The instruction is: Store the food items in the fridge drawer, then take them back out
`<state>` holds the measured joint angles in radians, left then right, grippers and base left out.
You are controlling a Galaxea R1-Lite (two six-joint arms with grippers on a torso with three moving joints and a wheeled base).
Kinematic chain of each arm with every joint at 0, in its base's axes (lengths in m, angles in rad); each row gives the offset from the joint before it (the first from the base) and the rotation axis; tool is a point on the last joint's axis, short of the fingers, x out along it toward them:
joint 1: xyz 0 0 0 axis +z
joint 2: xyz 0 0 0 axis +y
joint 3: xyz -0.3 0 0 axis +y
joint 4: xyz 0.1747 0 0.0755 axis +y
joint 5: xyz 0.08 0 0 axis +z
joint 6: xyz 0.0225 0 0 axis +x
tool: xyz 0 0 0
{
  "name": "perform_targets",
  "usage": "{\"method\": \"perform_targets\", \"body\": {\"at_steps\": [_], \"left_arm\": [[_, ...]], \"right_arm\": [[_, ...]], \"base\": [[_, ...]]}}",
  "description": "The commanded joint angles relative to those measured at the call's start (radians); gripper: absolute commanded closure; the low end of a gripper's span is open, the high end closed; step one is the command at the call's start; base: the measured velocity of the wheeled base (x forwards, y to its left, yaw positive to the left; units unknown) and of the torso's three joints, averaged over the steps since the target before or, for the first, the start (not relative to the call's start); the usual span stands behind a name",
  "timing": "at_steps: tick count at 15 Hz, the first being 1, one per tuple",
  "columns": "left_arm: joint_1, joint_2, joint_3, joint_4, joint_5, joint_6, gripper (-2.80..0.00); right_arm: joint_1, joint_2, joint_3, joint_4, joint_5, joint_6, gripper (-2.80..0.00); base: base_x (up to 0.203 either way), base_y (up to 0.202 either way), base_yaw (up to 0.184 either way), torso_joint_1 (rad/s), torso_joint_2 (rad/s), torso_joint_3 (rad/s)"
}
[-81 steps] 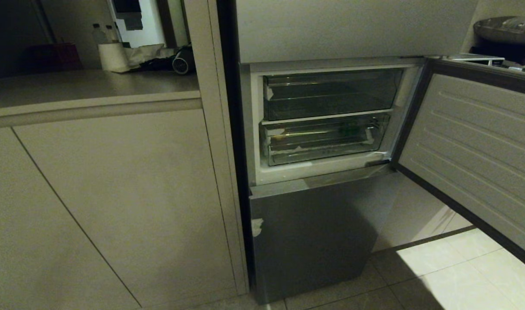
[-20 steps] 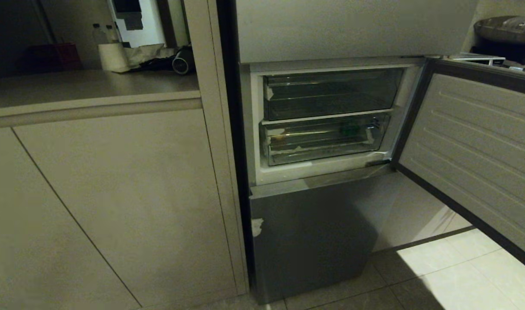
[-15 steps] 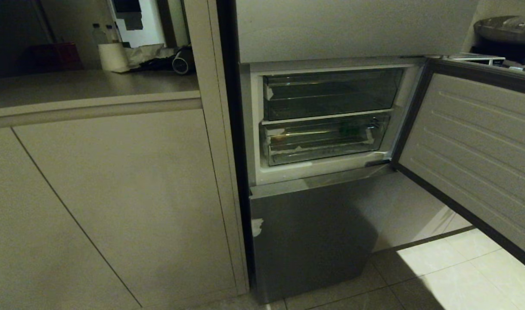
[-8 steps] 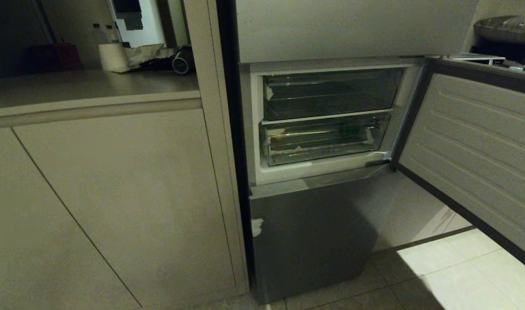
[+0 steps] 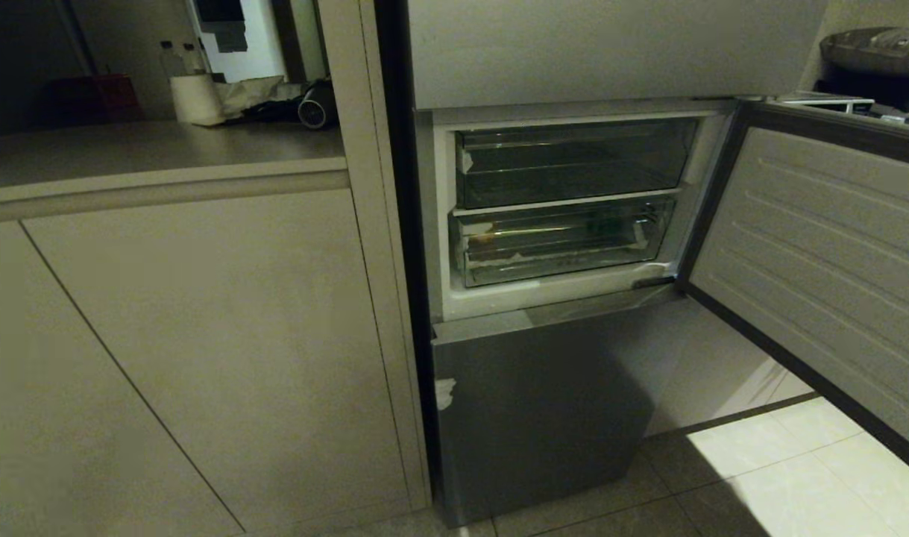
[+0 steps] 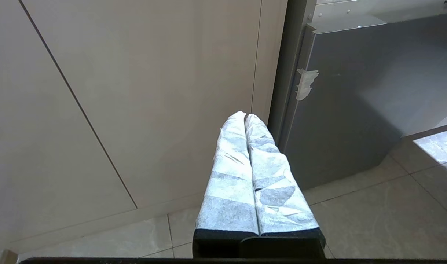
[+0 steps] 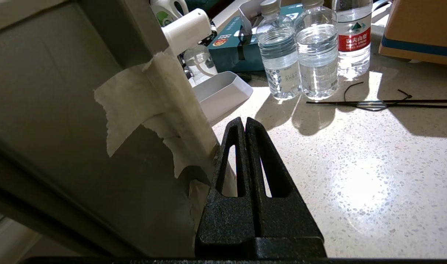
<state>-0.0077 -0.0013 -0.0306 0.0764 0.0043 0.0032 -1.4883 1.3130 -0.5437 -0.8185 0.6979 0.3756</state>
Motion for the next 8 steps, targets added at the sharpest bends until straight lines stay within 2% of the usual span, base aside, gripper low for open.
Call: {"method": "perform_targets", "body": {"at_steps": [1,6,8], "left_arm": [[0.000,0.001,0.000,0.000,0.000,0.000,0.00],[0.000,0.001,0.000,0.000,0.000,0.000,0.00],[0.000,0.001,0.000,0.000,0.000,0.000,0.00]], "right_arm": [[0.001,-0.049,0.022,-0.007,0.005,0.003,0.00],[0.001,-0.158,0.080,-0.008,0.004,0.010,0.00],[0.002,-0.202,0.068,-0.011,0.005,0.061,0.00]], "base": [[0.000,0.000,0.000,0.000,0.00,0.000],[0.000,0.000,0.000,0.000,0.00,0.000],[0.000,0.000,0.000,0.000,0.00,0.000]]}}
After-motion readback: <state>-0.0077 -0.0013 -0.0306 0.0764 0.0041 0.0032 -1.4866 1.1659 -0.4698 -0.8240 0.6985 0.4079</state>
